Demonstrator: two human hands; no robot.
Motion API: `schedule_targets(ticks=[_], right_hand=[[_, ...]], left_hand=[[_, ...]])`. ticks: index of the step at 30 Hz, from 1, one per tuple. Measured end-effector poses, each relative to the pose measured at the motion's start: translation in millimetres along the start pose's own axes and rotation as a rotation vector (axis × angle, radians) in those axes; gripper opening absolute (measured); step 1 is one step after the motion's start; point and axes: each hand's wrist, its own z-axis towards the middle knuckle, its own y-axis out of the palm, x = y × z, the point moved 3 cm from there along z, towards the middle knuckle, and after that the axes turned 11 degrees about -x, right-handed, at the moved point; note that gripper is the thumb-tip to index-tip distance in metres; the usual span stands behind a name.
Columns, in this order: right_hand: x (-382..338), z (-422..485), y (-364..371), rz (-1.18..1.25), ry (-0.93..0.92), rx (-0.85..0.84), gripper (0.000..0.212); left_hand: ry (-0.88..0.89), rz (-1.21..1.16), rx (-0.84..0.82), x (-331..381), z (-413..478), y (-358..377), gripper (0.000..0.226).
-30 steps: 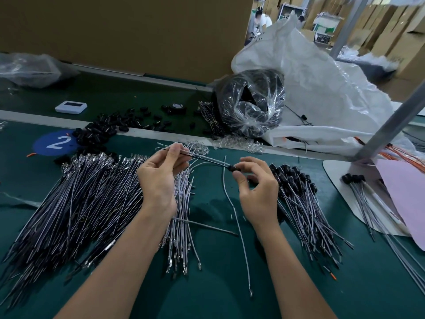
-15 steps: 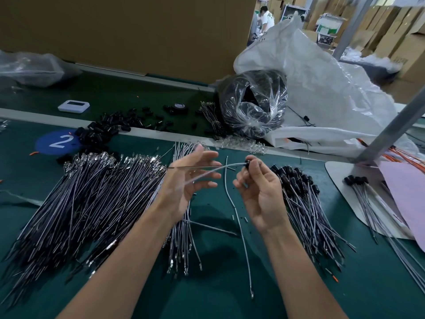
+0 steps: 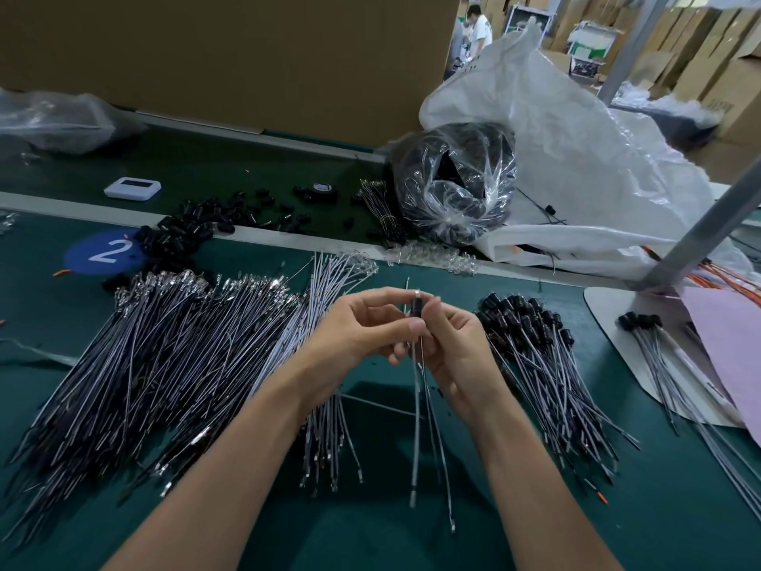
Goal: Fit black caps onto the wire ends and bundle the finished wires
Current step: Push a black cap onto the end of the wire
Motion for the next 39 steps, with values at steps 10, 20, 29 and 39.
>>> schedule_targets(ticks=[10,20,29,39], right_hand=[[1,-2,-2,-0.19,0.088,-0.004,0.025],[-2,-3,4,-0.266,-0.01,0.074,0.005],[-5,-2,6,-0.301,-0.048,0.155,0.012],[-4,-3,7,-0.35,-0.09,0.161,0.013]], left_hand=[[0.096,0.01,0.259,3,-1,-13,0.03],[0.111,0.055,0.339,5,-1,-9,0.019],[0.194,-0.016,0.419,7,-2,-7,0.02],[0.223,-0.077,0.476,10,-6,-10,0.02]])
